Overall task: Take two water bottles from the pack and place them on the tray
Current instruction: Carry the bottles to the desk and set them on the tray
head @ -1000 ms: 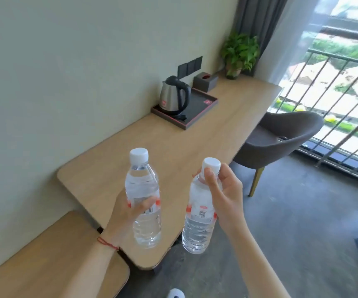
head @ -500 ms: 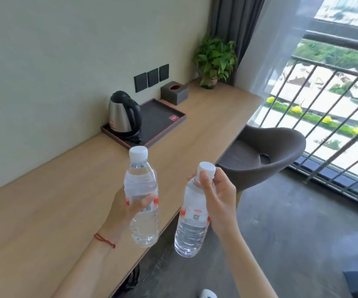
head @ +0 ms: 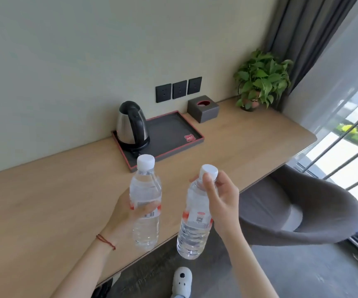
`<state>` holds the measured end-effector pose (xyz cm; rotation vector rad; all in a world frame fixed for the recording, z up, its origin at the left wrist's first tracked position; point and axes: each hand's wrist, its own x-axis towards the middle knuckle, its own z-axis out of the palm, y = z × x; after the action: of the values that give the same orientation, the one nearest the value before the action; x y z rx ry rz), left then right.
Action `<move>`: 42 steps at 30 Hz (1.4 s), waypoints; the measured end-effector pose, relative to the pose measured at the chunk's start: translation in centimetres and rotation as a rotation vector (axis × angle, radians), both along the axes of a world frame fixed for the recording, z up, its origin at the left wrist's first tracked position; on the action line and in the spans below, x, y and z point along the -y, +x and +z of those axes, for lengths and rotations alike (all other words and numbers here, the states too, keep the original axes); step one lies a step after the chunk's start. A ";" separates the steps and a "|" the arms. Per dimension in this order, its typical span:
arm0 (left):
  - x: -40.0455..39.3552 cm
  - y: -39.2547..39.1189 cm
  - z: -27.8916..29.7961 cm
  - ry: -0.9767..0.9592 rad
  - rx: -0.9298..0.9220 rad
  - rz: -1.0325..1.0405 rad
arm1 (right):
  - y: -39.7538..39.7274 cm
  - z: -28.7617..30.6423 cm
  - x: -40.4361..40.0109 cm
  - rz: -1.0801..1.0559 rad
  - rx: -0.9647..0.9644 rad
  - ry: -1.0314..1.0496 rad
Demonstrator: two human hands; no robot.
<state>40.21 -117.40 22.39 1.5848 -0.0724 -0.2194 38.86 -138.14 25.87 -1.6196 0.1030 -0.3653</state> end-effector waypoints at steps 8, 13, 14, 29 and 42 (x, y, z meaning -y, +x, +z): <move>7.1 9.5 -1.1 -0.026 -0.033 0.062 | 10.9 -0.6 6.3 0.084 -0.029 -0.025; 9.9 13.8 -1.8 -0.028 -0.052 0.097 | 17.1 -1.7 9.2 0.192 -0.065 -0.078; 10.3 14.4 -2.2 -0.021 -0.061 0.111 | 18.2 -2.1 9.7 0.220 -0.071 -0.094; 14.7 21.4 -8.8 0.235 -0.215 0.294 | 29.7 -9.0 13.8 0.715 -0.169 -0.291; 14.9 23.4 -10.7 0.233 -0.227 0.359 | 32.0 -7.7 15.4 0.840 -0.027 -0.535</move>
<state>63.60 -132.32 11.66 1.7620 0.4250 -0.1276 70.91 -153.53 18.12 -2.0213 -0.6918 0.3093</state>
